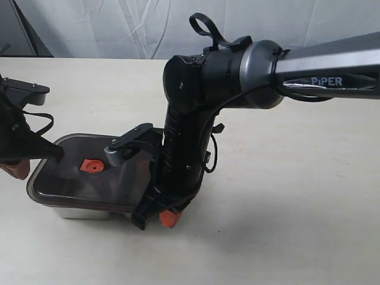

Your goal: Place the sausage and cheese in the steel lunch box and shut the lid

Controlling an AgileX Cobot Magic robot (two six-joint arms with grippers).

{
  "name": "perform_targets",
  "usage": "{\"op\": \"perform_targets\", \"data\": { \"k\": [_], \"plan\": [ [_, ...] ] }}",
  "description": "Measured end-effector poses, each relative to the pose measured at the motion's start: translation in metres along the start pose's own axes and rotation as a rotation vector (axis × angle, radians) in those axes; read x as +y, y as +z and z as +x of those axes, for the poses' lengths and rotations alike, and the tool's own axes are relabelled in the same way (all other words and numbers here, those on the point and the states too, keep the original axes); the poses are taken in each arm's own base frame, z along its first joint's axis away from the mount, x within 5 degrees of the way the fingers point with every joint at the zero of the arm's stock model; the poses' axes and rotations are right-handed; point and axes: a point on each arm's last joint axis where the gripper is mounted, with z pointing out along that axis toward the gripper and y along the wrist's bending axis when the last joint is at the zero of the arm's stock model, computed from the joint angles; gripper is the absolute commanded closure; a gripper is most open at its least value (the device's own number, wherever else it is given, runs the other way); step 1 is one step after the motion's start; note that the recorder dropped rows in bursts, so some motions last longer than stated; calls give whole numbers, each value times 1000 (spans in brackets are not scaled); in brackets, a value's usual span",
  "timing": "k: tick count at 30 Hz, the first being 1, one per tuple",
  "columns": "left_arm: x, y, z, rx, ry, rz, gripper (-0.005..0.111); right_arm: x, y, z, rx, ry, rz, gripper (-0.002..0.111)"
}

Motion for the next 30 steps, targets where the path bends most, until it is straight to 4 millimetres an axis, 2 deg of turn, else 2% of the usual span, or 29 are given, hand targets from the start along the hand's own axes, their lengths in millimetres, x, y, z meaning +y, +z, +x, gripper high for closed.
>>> {"op": "perform_targets", "data": {
  "k": [9,27,30],
  "plan": [
    [-4,16,-2,71,21,19,107,-1,1,-2,-22,-1,9,109],
    [-4,17,-2,77,24,24,107,-8,0,-3,-29,11,82,109],
    [-3,17,-2,80,28,18,107,-8,-5,-2,-33,20,111,109]
  ]
}}
